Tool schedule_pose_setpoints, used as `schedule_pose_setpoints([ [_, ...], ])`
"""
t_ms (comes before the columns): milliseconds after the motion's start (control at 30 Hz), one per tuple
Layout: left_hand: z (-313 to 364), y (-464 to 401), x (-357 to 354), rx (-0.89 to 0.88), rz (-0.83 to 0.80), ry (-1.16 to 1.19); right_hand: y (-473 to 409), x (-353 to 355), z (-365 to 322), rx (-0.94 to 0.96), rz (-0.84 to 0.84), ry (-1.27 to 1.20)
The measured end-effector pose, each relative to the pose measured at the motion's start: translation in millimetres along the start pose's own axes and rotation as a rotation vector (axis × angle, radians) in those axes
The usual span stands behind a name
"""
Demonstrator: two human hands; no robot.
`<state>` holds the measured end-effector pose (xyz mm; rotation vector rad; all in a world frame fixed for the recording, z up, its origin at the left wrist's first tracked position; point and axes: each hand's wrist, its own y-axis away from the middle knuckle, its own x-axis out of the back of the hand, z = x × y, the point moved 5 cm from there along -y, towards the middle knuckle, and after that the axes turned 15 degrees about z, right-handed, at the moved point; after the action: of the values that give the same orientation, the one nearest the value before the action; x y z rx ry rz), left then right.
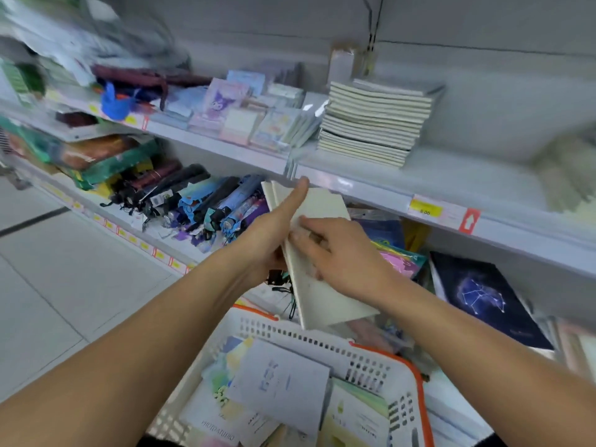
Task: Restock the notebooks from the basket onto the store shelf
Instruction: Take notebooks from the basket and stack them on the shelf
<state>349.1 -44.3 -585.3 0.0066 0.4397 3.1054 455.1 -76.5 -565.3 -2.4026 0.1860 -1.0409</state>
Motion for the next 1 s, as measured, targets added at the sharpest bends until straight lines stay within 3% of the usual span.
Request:
schedule_pose_setpoints([
  [67,2.6,-3.2,5.2,-0.066,0.061,0.026,-2.0,6.7,3.8,-0.023,-0.004,-0.032],
  [167,16.0,-11.4,20.3,-0.14,0.195,0.225,-8.9,34.8,28.1,-0.112,0.232,0.071],
  [200,23.2,-12.9,25.5,-0.168,0.215,0.285,-8.8,43.0,37.7,-0.214,0.229,0.046],
  [300,42.6,-11.6,36.5,-0.257,0.261,0.391,0.2,47.7,46.8,-0.502,0.041,-0.454],
  [400,48.3,-5.8,37.6,-0.341,0.341,0.468,9.2,42.4,31.2,-0.473,-0.036,-0.722],
  [500,47.9,0.9,32.2,-0.389,0.384,0.455,12.5,40.2,28.6,-0.505,0.13,-0.785],
  [600,43.5,7.8,18.5,-0.473,0.376,0.259,11.8,43.0,29.9,-0.59,0.272,-0.825],
  [767,46.8,9.4,20.7,-0.554,0.482,0.256,5.7,53.9,20.2,-0.491,0.135,-0.728],
  [867,59.7,5.6,21.4,-0.578,0.458,0.249,3.7,59.0,16.6,-0.457,0.136,-0.779],
  [1000,73.9,-9.8,5.8,-0.486,0.225,0.209,0.1,60.9,23.3,-0.607,0.206,-1.007],
])
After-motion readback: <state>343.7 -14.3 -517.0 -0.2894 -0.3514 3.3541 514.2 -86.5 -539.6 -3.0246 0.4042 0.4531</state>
